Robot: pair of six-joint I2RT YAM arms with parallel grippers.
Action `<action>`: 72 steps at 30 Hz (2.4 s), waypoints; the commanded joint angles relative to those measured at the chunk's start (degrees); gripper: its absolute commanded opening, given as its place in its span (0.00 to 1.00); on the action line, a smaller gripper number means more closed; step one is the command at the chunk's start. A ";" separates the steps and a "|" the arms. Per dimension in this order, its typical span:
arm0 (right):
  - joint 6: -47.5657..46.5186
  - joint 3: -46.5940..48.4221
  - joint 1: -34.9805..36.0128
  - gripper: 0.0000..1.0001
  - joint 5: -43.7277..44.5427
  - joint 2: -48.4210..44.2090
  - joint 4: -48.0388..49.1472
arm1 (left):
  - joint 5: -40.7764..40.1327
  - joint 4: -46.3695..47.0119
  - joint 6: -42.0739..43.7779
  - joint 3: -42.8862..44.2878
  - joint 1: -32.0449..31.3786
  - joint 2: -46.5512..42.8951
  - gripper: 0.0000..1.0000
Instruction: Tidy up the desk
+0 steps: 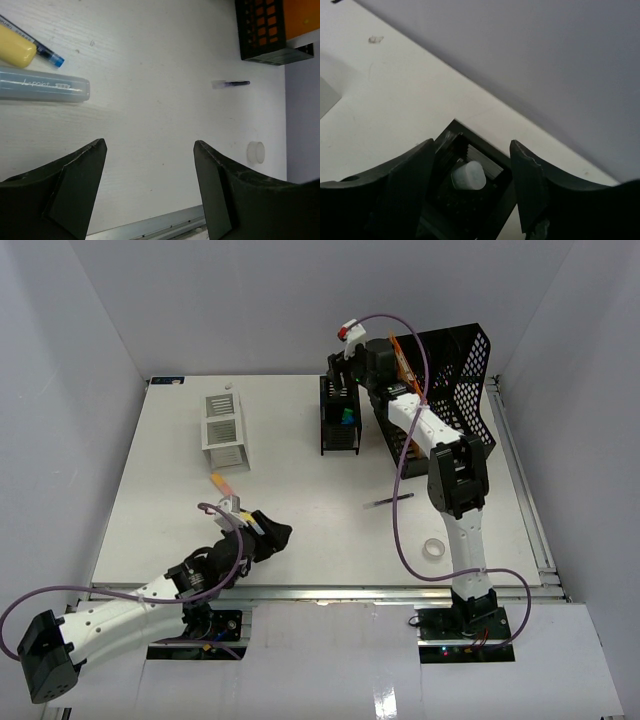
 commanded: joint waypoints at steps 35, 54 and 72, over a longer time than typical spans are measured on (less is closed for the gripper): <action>-6.35 -71.95 -5.16 0.98 -43.54 -64.52 -0.28 | 12.64 -31.70 -24.22 25.95 30.21 37.83 0.64; -4.74 -72.86 -7.84 0.98 -45.90 -64.52 1.12 | 17.00 -25.53 -17.02 25.44 31.78 46.58 0.47; -6.44 -72.69 -7.90 0.98 -53.60 -63.91 -0.35 | 33.61 -13.44 1.45 23.11 26.48 29.61 0.01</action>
